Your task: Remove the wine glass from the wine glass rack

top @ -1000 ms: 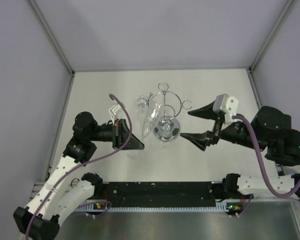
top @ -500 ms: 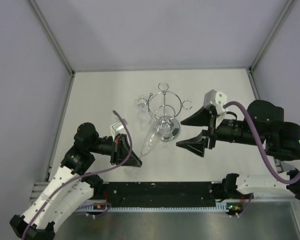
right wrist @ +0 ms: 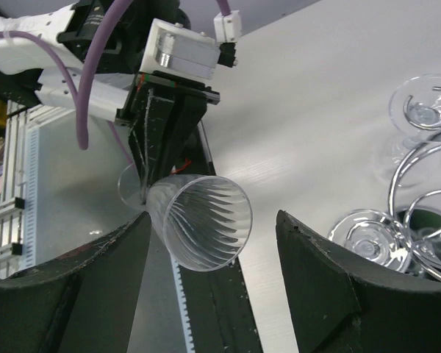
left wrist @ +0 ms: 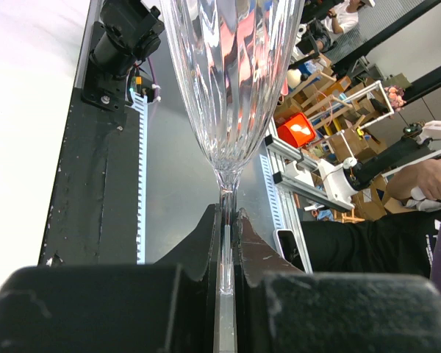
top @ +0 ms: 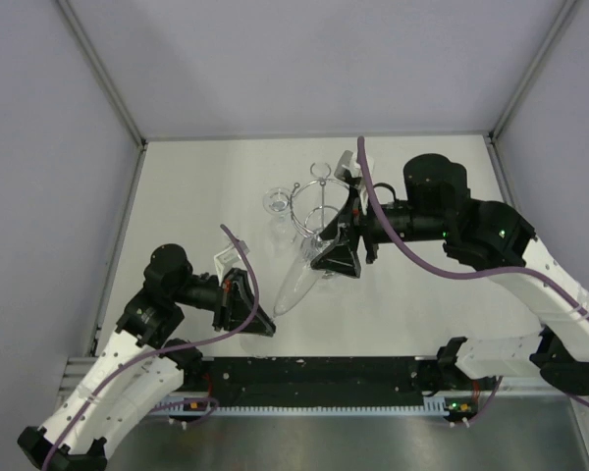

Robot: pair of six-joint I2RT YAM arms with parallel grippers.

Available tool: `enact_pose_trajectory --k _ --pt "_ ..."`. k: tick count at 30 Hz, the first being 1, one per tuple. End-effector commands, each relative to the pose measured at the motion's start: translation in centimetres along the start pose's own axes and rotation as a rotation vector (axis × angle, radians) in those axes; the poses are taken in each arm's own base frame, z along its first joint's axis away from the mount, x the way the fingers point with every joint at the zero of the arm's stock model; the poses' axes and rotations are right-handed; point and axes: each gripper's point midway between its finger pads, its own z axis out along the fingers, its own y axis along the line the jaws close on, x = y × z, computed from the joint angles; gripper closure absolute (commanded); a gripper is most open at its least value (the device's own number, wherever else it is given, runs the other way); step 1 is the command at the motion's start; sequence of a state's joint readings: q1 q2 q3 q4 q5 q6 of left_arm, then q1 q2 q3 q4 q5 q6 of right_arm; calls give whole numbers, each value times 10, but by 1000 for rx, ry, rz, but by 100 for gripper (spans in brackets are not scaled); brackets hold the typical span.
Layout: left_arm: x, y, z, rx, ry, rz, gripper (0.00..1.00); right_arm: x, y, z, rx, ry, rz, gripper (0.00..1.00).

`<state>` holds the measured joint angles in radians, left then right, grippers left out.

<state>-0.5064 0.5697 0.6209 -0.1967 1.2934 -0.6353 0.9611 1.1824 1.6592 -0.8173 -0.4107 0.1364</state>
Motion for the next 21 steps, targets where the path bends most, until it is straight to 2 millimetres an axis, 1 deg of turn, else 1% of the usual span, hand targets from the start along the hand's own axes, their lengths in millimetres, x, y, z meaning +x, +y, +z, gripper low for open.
enact_pose_trajectory --k 1,7,12,15,21 --pt "-2 -11 -1 31 5 87 100 -18 27 -12 -132 -42 -2 31" --pt "-2 -10 -1 23 1 94 100 -9 44 -12 -240 -17 15 34" --pt "-3 -10 -1 21 -1 101 100 0 44 -4 -268 18 33 37" --pt "-4 -7 0 13 -1 90 100 4 45 0 -290 35 32 41" --pt "-6 -7 0 8 -1 88 100 10 48 3 -330 58 36 47"
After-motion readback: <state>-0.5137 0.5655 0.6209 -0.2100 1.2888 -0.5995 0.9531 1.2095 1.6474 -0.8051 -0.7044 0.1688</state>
